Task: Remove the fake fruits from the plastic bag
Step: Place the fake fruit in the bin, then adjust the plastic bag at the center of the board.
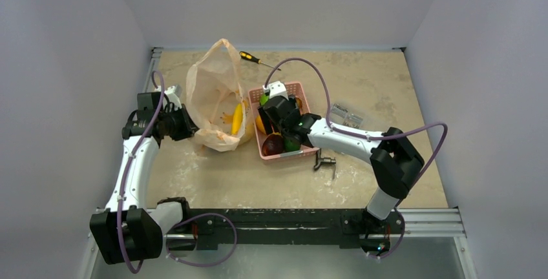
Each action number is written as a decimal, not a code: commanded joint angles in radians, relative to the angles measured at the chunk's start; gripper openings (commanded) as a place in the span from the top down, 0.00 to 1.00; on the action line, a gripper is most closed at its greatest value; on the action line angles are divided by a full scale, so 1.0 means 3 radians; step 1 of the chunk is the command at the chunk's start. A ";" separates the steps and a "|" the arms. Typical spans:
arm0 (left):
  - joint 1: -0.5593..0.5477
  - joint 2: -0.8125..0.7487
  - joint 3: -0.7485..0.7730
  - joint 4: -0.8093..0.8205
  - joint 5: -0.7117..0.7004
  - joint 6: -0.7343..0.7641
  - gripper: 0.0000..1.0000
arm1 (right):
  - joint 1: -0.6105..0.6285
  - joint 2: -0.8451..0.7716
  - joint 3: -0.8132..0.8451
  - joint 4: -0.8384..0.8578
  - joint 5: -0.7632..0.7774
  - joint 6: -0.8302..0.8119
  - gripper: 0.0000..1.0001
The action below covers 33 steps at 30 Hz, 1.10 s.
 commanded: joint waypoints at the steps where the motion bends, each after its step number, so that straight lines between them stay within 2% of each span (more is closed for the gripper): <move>1: -0.0025 -0.0051 -0.0007 0.0046 0.0061 0.0005 1.00 | 0.0013 -0.0122 0.0210 -0.0104 0.0173 -0.0080 0.25; 7: -0.0019 -0.0030 0.0056 0.0076 0.0160 -0.0115 1.00 | 0.0122 -0.0210 0.0463 -0.0110 -0.0041 -0.0152 0.21; 11: -0.0016 -0.0005 0.0324 0.0062 0.0201 -0.0236 1.00 | 0.0170 -0.0198 0.0630 -0.0069 -0.0290 -0.0192 0.21; 20: -0.0018 0.0602 0.1699 -0.0082 0.0386 -0.0468 1.00 | 0.0170 -0.0271 0.0687 0.0125 -0.0553 -0.0103 0.23; 23: -0.0024 0.0681 0.1894 -0.0108 0.0543 -0.0544 1.00 | 0.0170 -0.0293 0.0693 0.0129 -0.0578 -0.0089 0.23; 26: -0.0040 0.0563 0.1749 -0.0084 0.0605 -0.0537 1.00 | 0.0170 -0.0290 0.0713 0.0154 -0.0661 -0.0054 0.23; 33: -0.0039 0.0066 0.0650 -0.0213 0.0354 -0.0187 1.00 | 0.0179 -0.0222 0.0858 0.0354 -0.1163 -0.0019 0.28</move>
